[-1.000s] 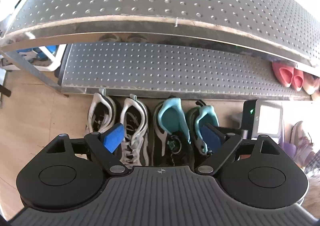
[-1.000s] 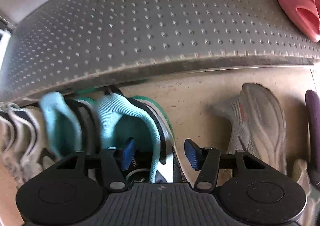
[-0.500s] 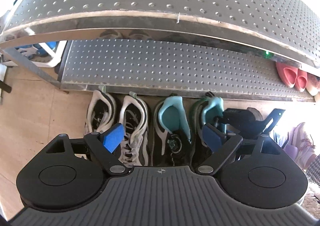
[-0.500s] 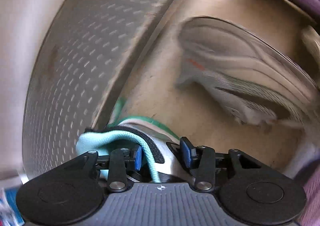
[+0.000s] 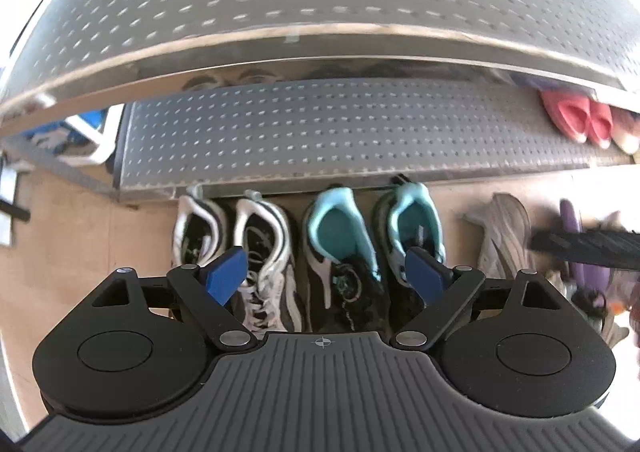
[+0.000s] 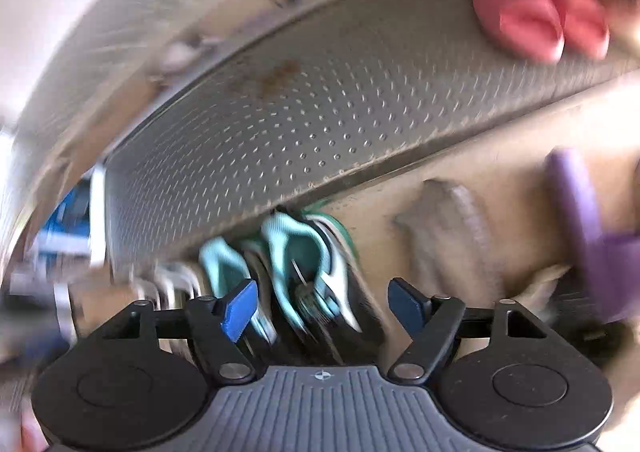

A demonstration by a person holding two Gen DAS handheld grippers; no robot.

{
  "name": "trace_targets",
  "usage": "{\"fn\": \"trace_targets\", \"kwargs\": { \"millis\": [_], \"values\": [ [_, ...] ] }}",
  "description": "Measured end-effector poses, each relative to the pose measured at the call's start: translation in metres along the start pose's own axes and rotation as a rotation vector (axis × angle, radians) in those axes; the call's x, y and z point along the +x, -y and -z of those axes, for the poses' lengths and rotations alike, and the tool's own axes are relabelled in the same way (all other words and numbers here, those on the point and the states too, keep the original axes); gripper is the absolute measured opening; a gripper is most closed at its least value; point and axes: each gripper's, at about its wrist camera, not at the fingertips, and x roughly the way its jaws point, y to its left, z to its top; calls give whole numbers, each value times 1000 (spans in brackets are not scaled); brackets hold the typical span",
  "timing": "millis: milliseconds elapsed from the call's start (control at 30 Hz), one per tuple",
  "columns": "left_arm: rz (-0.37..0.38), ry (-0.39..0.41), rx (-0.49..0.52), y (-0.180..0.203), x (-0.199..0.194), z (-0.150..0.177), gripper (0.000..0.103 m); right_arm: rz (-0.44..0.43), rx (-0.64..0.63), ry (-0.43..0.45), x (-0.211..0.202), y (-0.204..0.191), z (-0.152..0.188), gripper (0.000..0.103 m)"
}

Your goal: Organize scattered shoes

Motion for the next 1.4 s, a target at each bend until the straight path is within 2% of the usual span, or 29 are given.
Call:
{"fn": "trace_targets", "kwargs": {
  "millis": [100, 200, 333, 433, 500, 600, 700, 833, 933, 1167, 1233, 1300, 1367, 1400],
  "values": [
    [31, 3, 59, 19, -2, 0, 90, 50, -113, 51, -62, 31, 31, 83],
    [63, -2, 104, 37, -2, 10, 90, 80, -140, 139, -102, 70, 66, 86],
    [65, -41, 83, 53, -4, 34, 90, 73, -50, 216, -113, 121, 95, 84],
    [83, -49, 59, 59, -13, 47, 90, 90, 70, 209, -108, 151, 99, 81],
    [76, -23, 42, 68, -29, 63, 90, 61, 116, 214, -111, 160, 96, 80],
    [62, -15, -18, 73, -39, 82, 90, 25, 119, 243, -122, 166, 95, 80],
    [68, -36, -71, 80, -42, 100, 90, -21, 150, 212, -122, 169, 94, 81],
    [65, -81, -94, 95, -36, 119, 90, -94, 218, 154, -118, 177, 93, 81],
    [66, -114, -76, 111, -31, 133, 90, -105, 239, 169, -121, 181, 94, 81],
    [51, -120, -19, 132, -18, 136, 90, -74, 271, 160, -132, 185, 95, 81],
    [52, -117, -22, 132, -15, 133, 90, -77, 216, 202, -139, 177, 91, 81],
    [56, -113, -23, 133, -12, 132, 90, -42, 139, 254, -139, 169, 86, 82],
    [65, -117, -30, 134, -4, 127, 90, 21, 89, 251, -129, 169, 79, 82],
    [68, -124, -34, 134, 1, 126, 90, 48, 77, 212, -117, 172, 72, 81]
  ]
}}
